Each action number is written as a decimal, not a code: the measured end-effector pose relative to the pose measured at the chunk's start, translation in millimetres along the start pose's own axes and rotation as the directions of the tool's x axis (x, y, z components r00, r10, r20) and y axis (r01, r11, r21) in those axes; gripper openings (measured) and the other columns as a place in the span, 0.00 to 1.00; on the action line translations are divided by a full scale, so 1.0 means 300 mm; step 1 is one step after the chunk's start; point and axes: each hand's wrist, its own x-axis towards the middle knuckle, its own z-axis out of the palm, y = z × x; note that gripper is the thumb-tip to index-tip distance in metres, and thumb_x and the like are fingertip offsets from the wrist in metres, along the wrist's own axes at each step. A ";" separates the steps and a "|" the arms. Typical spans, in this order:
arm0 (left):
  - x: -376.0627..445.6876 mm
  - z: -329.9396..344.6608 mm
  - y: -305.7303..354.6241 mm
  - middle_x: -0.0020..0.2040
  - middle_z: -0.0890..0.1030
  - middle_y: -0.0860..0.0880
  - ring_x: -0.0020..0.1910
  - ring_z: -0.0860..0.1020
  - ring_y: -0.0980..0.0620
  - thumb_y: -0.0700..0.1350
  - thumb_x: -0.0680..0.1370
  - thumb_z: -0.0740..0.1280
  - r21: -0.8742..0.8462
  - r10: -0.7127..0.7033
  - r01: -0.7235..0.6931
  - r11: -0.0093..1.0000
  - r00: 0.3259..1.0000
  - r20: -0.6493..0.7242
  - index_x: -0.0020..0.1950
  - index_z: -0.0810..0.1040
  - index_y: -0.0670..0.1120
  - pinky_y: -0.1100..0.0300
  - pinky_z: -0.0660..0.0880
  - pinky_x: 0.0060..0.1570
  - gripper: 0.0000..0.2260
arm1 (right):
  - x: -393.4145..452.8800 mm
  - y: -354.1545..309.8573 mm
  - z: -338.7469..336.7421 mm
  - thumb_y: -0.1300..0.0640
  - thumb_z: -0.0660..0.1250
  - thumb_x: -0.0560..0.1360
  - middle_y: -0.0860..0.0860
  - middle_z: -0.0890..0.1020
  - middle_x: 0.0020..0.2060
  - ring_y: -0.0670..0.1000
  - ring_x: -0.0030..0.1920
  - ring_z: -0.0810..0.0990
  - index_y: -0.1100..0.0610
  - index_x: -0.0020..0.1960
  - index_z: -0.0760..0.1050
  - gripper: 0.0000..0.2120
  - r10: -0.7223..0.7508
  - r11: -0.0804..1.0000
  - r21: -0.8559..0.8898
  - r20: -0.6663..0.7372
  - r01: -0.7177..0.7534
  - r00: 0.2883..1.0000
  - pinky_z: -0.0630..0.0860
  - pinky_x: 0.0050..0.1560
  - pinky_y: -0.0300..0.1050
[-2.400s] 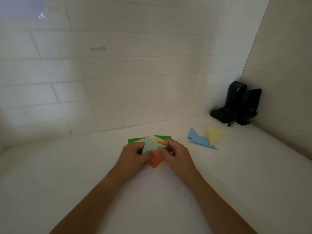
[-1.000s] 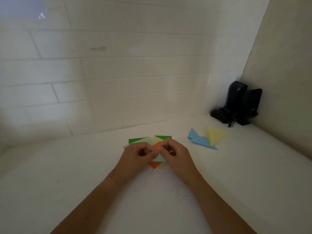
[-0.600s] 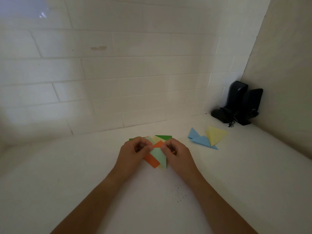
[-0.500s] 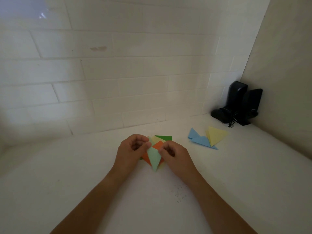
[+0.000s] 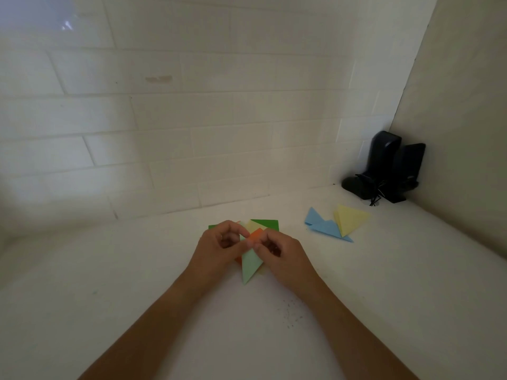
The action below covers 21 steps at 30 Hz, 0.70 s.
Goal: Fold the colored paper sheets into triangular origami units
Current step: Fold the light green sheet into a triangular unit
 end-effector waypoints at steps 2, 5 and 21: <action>0.000 -0.003 -0.002 0.34 0.77 0.46 0.36 0.77 0.49 0.38 0.76 0.76 0.006 0.005 -0.005 1.000 1.000 0.007 0.49 0.82 0.43 0.56 0.77 0.40 0.05 | 0.001 0.002 0.003 0.61 0.69 0.80 0.42 0.77 0.33 0.41 0.34 0.72 0.43 0.40 0.77 0.15 0.010 1.000 -0.010 0.008 -0.010 1.000 0.68 0.37 0.33; -0.001 0.002 -0.004 0.35 0.77 0.46 0.36 0.77 0.49 0.37 0.76 0.76 0.007 0.006 -0.006 1.000 1.000 -0.006 0.51 0.82 0.44 0.55 0.77 0.41 0.07 | 0.002 0.000 0.005 0.60 0.69 0.80 0.41 0.76 0.31 0.41 0.33 0.70 0.44 0.40 0.75 0.15 0.010 1.000 -0.022 0.001 -0.010 1.000 0.68 0.36 0.33; 0.002 -0.021 0.006 0.35 0.82 0.46 0.39 0.83 0.51 0.34 0.74 0.76 -0.147 -0.090 0.060 0.987 0.975 -0.203 0.51 0.81 0.41 0.61 0.80 0.40 0.08 | 0.007 0.012 0.008 0.59 0.69 0.80 0.36 0.76 0.30 0.39 0.32 0.72 0.46 0.38 0.73 0.14 0.066 0.995 -0.075 -0.067 -0.071 0.996 0.68 0.34 0.31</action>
